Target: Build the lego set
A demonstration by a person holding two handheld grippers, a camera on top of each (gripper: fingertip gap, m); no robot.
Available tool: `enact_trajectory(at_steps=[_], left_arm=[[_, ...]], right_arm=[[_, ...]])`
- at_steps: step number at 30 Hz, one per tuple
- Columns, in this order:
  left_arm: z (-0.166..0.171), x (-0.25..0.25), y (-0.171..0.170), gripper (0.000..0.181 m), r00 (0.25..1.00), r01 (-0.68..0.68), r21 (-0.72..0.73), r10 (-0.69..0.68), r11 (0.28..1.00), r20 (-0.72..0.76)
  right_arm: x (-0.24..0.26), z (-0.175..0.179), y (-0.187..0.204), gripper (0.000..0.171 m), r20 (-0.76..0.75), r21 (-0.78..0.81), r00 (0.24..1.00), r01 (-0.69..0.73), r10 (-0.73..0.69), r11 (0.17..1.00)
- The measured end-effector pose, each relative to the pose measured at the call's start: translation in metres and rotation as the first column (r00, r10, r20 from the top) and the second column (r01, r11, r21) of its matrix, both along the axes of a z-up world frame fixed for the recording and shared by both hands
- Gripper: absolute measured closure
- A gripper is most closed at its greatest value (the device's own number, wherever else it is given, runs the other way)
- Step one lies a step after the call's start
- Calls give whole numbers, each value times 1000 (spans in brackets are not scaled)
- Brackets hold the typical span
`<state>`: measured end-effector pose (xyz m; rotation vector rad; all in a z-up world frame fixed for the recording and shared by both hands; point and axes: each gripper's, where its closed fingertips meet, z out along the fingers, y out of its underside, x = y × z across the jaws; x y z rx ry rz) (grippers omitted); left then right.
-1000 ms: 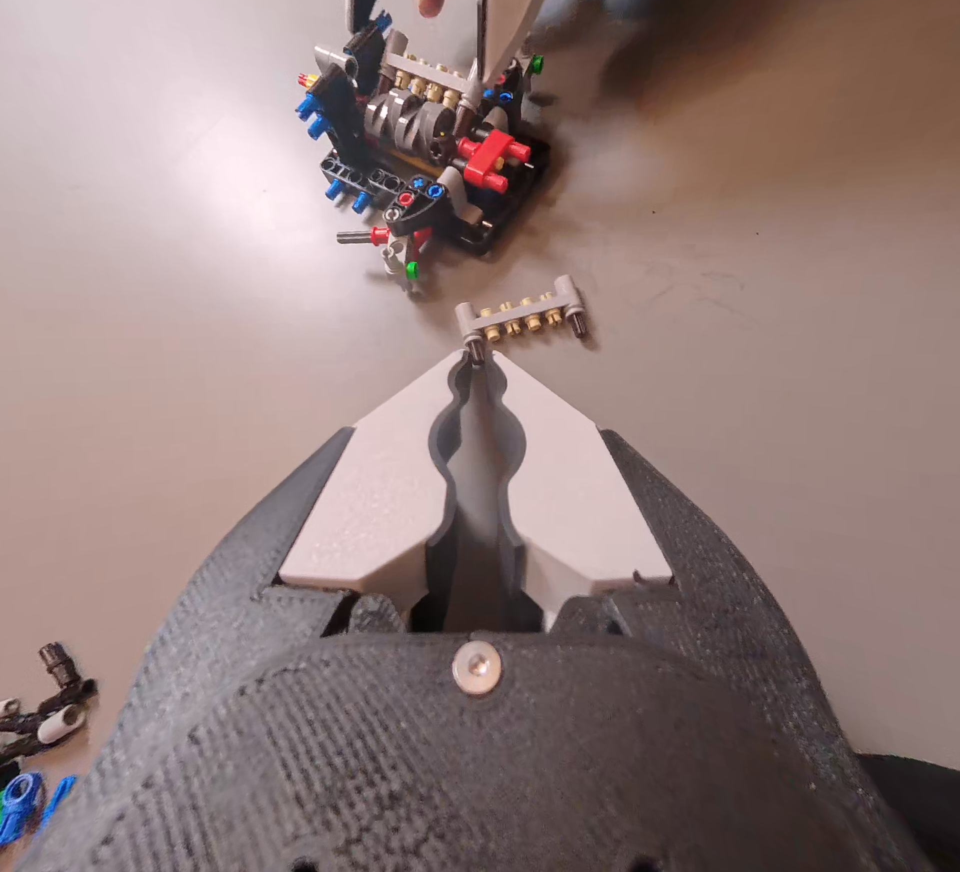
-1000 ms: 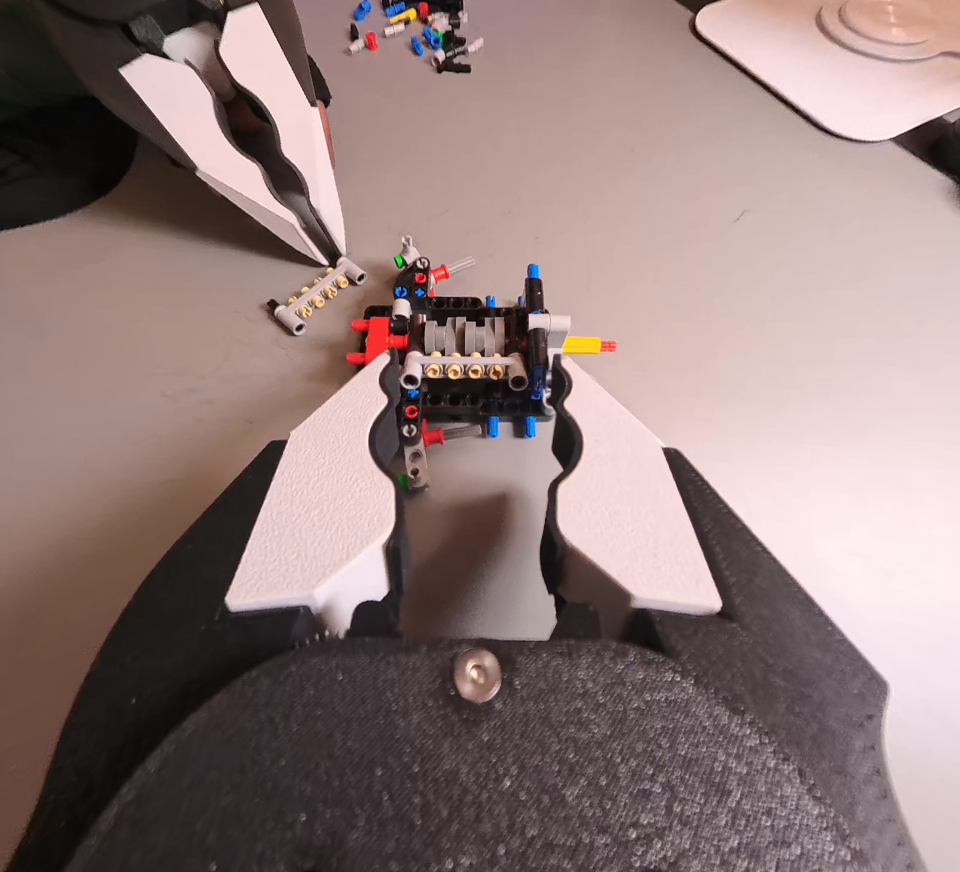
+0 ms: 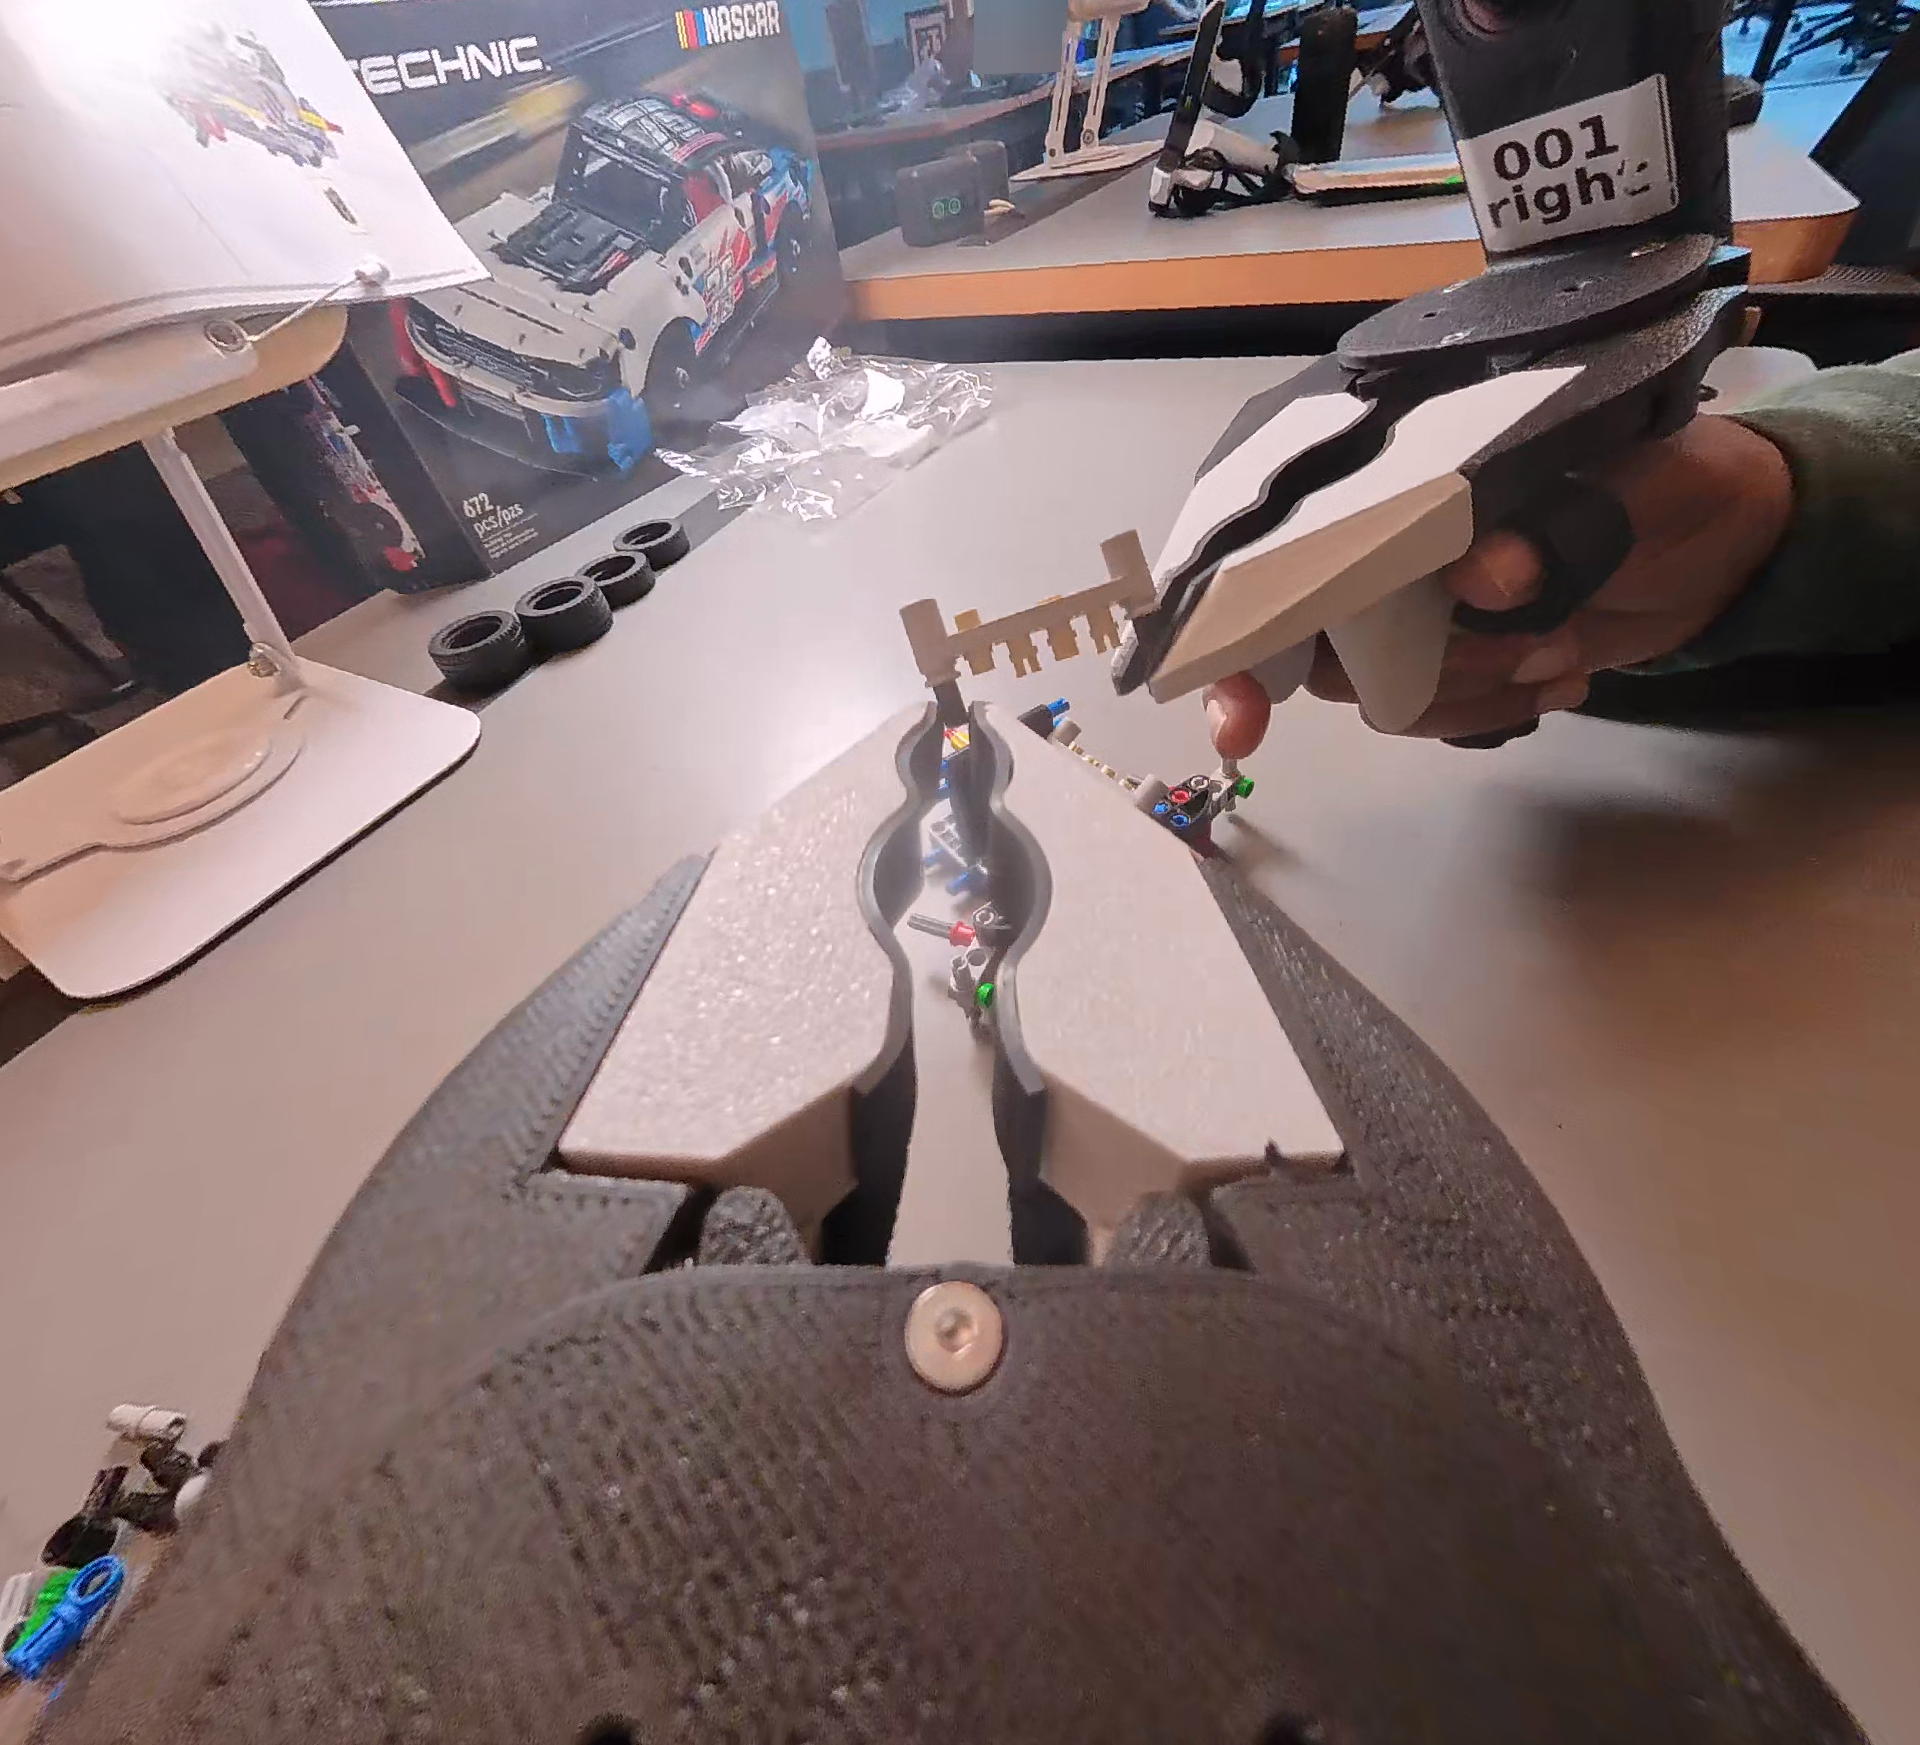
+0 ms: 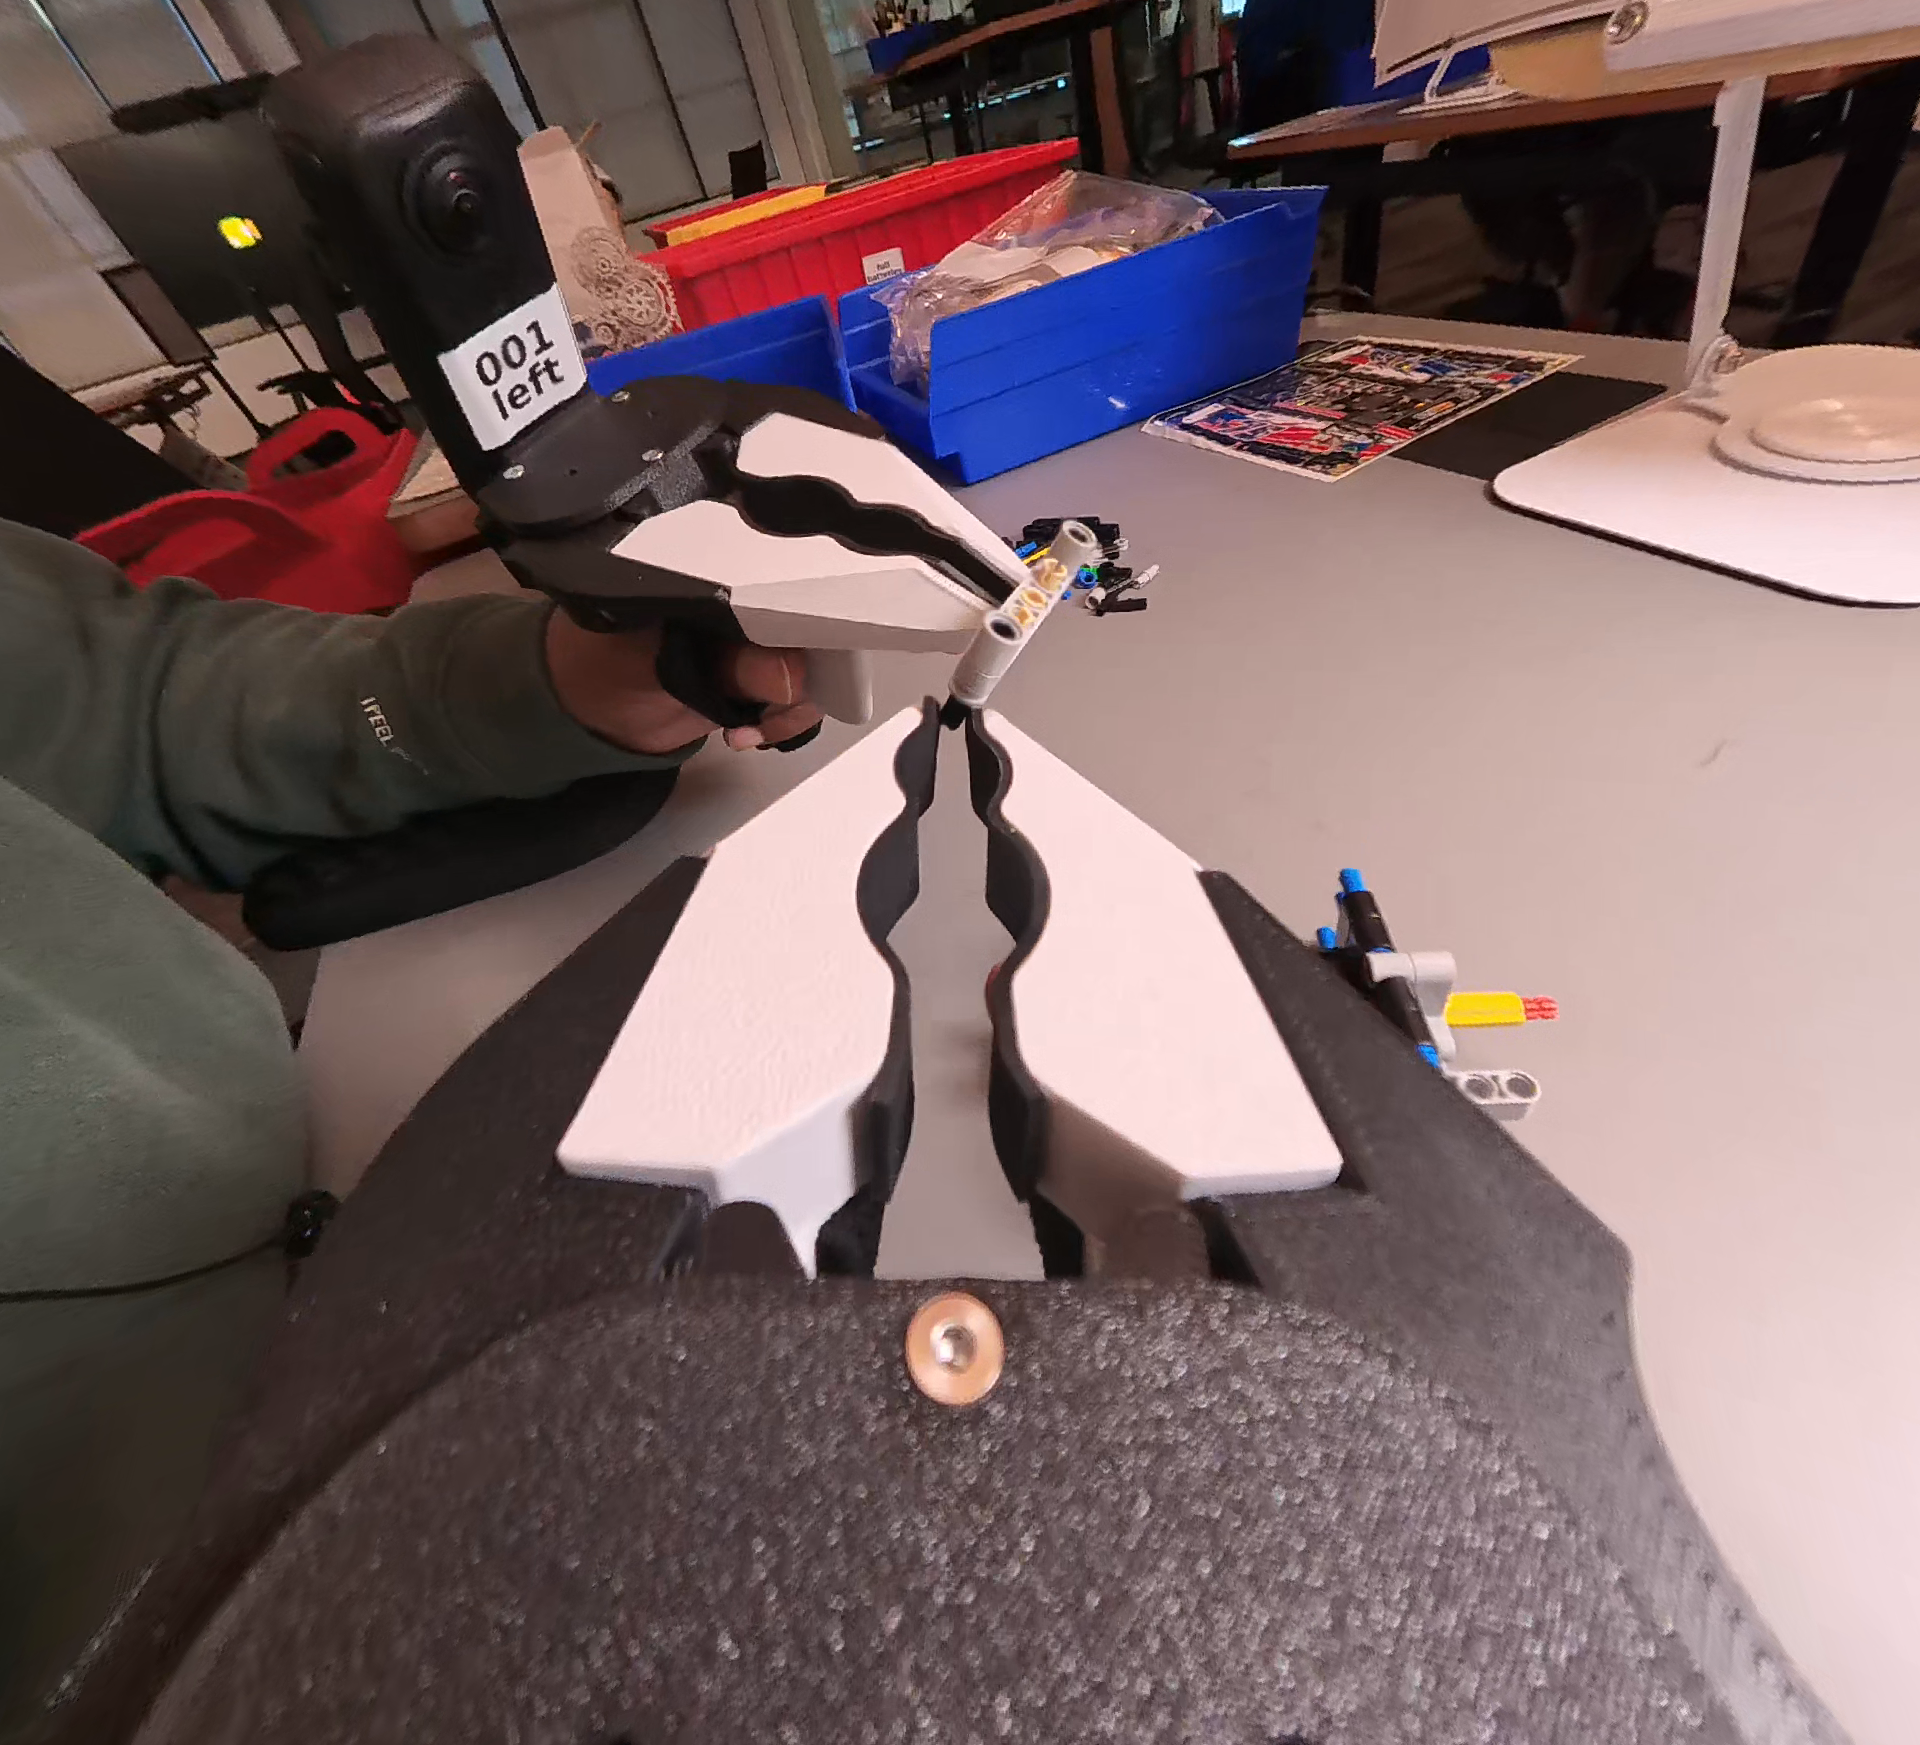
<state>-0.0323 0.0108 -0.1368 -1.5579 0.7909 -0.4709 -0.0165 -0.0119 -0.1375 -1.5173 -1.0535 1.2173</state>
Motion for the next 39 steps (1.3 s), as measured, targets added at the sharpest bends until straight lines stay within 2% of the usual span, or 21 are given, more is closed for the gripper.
enact_trajectory(at_steps=[3,12,18,23,25,27,29,32,36,39], left_arm=[[-3,-2,1,179,1000,-14,-18,14,1000,-9],[-5,-3,-1,179,1000,-6,-17,6,1000,-14],[-8,-1,-4,180,999,35,-50,-35,998,7],[-8,-6,-8,165,984,135,-178,-111,975,136],[-3,-12,-8,156,979,154,-179,-125,972,164],[-1,-12,-12,150,977,187,-152,-168,971,131],[-5,-1,-30,151,954,298,-151,-291,943,70],[-27,16,-54,152,898,428,-277,-440,860,20],[-47,27,-68,174,859,482,-375,-512,792,24],[-45,29,-65,175,867,480,-408,-491,777,84]], right_arm=[[0,-4,0,159,11,-22,1000,-12,13,1000],[4,-5,10,155,6,-40,1000,12,-12,999],[5,-2,5,168,-11,-43,999,-31,31,999],[15,-5,9,169,71,83,996,-53,47,995],[18,-11,8,169,135,150,989,-78,58,986],[18,-22,-2,169,209,172,970,-158,120,972],[15,-31,-15,169,250,144,948,-237,197,961],[11,-40,-33,169,279,86,912,-337,302,938],[9,-45,-46,169,295,41,877,-407,378,912],[10,-39,-40,168,256,23,898,-376,358,926]])
